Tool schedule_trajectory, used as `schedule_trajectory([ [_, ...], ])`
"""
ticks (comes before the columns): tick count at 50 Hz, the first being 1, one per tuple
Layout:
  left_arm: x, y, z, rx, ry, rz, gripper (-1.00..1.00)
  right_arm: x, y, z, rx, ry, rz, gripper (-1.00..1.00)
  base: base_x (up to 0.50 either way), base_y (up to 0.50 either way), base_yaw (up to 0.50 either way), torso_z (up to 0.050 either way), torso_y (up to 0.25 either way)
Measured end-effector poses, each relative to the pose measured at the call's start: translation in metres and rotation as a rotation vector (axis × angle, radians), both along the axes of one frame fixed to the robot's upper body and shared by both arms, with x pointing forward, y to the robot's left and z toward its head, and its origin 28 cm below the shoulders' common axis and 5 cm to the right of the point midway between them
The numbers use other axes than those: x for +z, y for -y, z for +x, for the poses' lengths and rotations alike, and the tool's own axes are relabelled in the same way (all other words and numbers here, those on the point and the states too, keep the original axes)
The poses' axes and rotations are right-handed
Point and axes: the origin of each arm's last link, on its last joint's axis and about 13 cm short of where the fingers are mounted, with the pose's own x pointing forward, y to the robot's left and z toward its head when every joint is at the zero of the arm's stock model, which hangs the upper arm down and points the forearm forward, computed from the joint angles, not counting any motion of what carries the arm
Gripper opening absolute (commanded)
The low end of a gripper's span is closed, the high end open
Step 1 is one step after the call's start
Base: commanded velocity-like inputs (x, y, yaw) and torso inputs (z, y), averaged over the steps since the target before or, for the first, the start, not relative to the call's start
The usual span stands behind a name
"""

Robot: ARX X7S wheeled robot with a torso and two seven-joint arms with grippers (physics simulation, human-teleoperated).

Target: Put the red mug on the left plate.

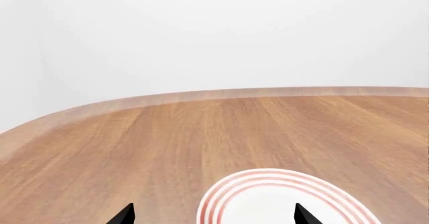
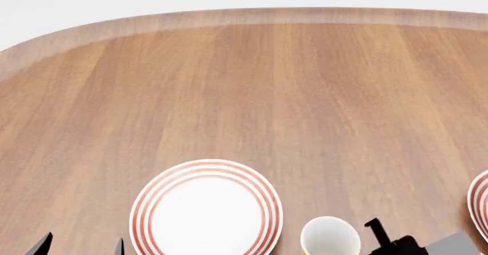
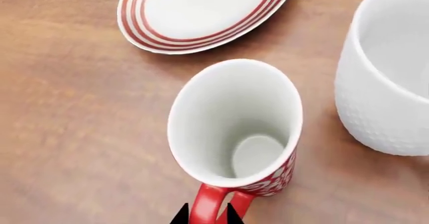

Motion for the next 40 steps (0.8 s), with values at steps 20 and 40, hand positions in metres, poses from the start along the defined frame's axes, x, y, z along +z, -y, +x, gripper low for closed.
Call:
schedule_trajectory([
  [20,0.001,0.000,0.000,-0.001,0.004,0.001,1.00,0.041,-0.009,-0.023,0.059,0.141,-0.031,-1.00,0.00,0.00,0.00,0.000,0.001],
  [40,0.001,0.000,0.000,0.000,0.006,0.000,1.00,0.093,-0.038,-0.064,0.220,0.343,-0.102,-1.00,0.00,0.00,0.00,0.000,0.000],
])
